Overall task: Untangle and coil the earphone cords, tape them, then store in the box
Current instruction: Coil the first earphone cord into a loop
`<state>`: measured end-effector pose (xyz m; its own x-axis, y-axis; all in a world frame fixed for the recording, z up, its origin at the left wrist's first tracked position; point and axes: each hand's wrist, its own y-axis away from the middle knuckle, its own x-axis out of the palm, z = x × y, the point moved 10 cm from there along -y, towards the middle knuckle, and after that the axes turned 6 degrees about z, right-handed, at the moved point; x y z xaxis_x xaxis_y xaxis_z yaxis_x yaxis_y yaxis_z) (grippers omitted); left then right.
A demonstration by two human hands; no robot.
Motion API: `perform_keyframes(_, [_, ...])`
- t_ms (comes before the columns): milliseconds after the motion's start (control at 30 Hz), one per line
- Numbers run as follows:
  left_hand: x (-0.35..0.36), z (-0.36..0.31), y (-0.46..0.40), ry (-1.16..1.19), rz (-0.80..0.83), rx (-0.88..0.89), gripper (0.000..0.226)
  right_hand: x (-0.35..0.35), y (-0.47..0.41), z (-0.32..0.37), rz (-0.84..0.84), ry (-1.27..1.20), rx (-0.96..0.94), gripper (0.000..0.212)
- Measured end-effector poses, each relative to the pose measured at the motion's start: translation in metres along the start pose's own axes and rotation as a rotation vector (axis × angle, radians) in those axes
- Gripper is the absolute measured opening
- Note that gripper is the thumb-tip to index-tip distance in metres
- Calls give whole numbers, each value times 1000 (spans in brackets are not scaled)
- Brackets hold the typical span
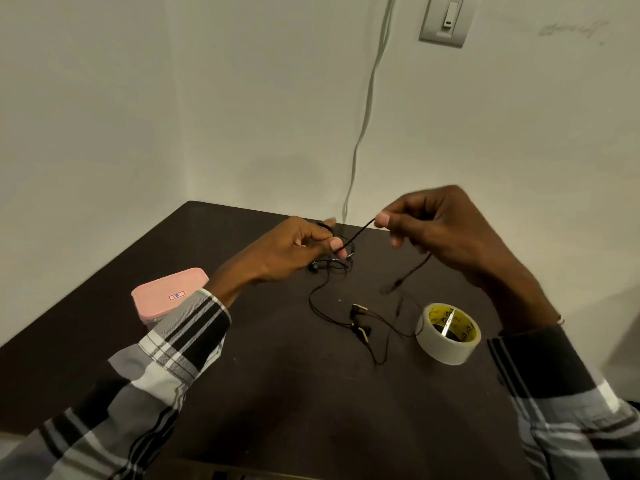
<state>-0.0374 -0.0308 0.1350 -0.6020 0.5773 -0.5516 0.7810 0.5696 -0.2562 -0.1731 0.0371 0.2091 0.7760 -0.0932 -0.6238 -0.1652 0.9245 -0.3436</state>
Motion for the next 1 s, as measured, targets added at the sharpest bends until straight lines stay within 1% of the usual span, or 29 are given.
perform_keyframes(133, [23, -17, 12, 248, 127, 27, 29, -17, -17, 8, -79, -35, -63, 15])
perform_keyframes(233, [35, -25, 19, 475, 213, 59, 30, -11, -28, -9, -81, -112, -24, 15])
perform_keyframes(333, [37, -48, 23, 711, 270, 174, 28, 14, -29, -32, -42, -218, 53, 13])
perform_keyframes(367, [34, -55, 23, 777, 273, 214, 28, 26, -28, -38, -10, -253, 71, 9])
perform_keyframes(400, [30, -59, 22, 831, 262, 244, 28, 39, -24, -44, 28, -276, 85, 10])
perform_keyframes(500, [11, -53, 16, 893, 156, 263, 28, 82, -11, -57, 160, -323, 134, 16])
perform_keyframes(567, [-1, -43, 14, 848, 71, 238, 27, 104, -1, -62, 223, -335, 140, 18])
perform_keyframes(633, [-8, -31, 16, 749, -3, 189, 26, 114, 10, -63, 246, -324, 145, 18])
perform_keyframes(700, [-12, -18, 18, 591, -72, 137, 24, 114, 19, -61, 257, -282, 146, 18])
perform_keyframes(767, [-15, -13, 18, 364, -128, 112, 22, 106, 25, -56, 273, -224, 144, 17])
perform_keyframes(833, [-14, -8, 15, 200, -126, 84, 21, 93, 29, -49, 269, -205, 156, 15])
perform_keyframes(900, [-10, -6, 12, 74, -90, 59, 22, 77, 30, -37, 246, -144, 140, 15])
perform_keyframes(933, [-5, -6, 11, 33, -60, 45, 24, 69, 29, -30, 235, -80, 117, 16])
perform_keyframes(1000, [5, -4, 7, -18, 3, 25, 35, 55, 22, -19, 210, 79, 66, 14])
